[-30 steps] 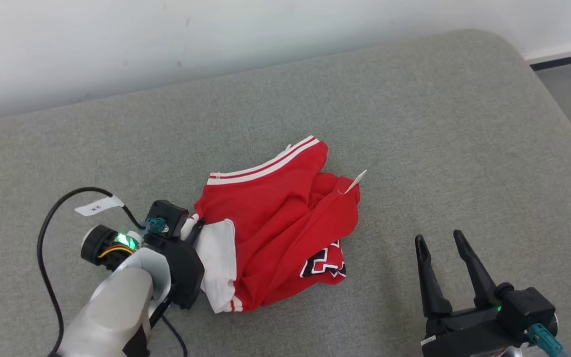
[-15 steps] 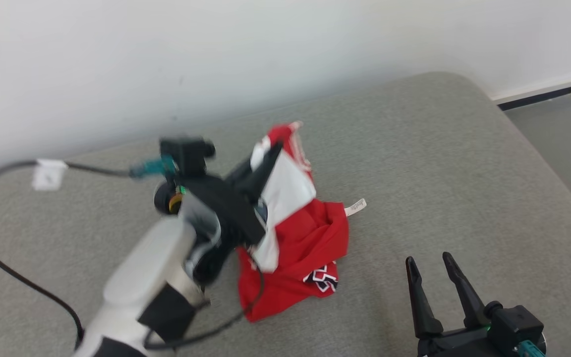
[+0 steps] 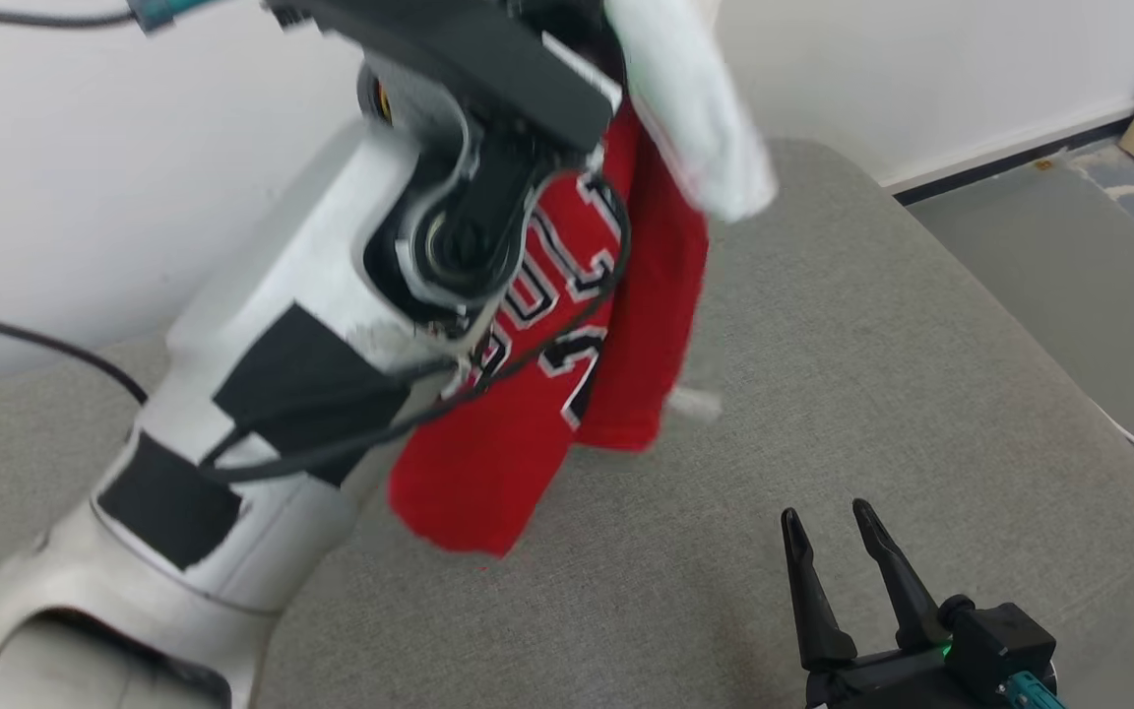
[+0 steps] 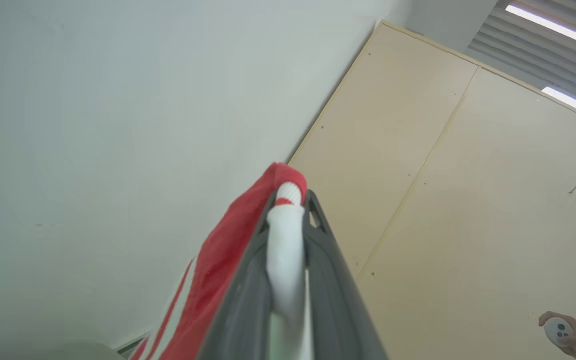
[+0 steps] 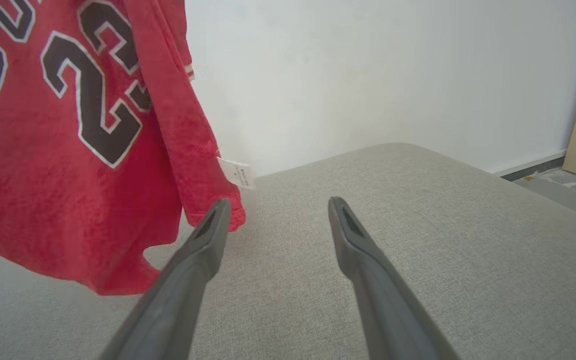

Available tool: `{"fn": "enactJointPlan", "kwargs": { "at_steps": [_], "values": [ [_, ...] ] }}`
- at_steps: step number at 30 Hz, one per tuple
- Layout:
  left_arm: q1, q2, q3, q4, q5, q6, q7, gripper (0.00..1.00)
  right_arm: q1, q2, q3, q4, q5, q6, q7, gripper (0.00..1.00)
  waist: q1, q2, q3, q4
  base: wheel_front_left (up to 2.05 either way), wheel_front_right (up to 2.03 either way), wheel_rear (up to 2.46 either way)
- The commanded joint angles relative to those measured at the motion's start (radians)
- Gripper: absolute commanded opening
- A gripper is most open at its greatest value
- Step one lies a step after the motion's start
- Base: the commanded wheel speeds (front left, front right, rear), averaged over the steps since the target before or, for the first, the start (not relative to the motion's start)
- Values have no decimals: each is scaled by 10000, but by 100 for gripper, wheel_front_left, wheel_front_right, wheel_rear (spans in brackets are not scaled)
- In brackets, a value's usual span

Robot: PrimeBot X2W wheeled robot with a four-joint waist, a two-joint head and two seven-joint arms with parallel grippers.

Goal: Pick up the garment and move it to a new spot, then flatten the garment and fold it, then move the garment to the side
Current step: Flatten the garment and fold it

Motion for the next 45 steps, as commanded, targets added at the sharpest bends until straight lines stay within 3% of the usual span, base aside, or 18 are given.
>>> {"fn": "enactJointPlan", "kwargs": {
  "at_steps": [1, 6, 11, 19, 21, 24, 33, 39, 45],
  "values": [
    [-330, 11, -96, 171, -132, -13, -308, 0, -33, 39, 8, 25, 21, -10, 0, 100, 1, 0, 65, -89, 0, 0, 0],
    [-926, 7, -318, 1413, -1153, 137, -1446, 0, -119, 124, -82, -41, -5, -10, 0, 100, 1, 0, 244, -76, 0, 0, 0],
    [-72, 13, -26, 3005, -1980, 338, -1765, 0, -147, 221, -165, -98, -52, -10, 0, 100, 1, 0, 485, 134, 0, 0, 0],
    [2494, 931, 873, 4030, -1920, -361, -1991, 0, -105, 270, -284, -144, -71, -10, 0, 100, 1, 0, 649, 514, 0, 0, 0],
    [3177, 1326, 1668, 3871, -1638, -559, -1999, 0, -91, 272, -317, -157, -99, -10, 0, 100, 1, 0, 663, 610, 0, 0, 0],
    [4572, 1358, 3040, 3444, -1287, -680, -1994, 0, -34, 242, -367, -205, -137, -10, 0, 100, 1, 0, 660, 794, 0, 0, 0],
    [8450, 835, 6004, 1447, 398, -1100, -1999, 0, 149, 28, -368, -283, -193, -10, 0, 100, 1, 0, 686, 1596, 0, 0, 0],
    [9425, 654, 6770, 988, 2178, -1338, -2000, 0, 93, -93, -329, -246, -159, -10, 0, 100, 1, 0, 608, 1875, 0, 0, 0],
    [9977, 479, 7254, 815, 3178, -1338, -2001, 0, 244, -179, -320, -266, -145, -10, 0, 100, 1, 0, 476, 2000, 0, 0, 0]
  ]
}}
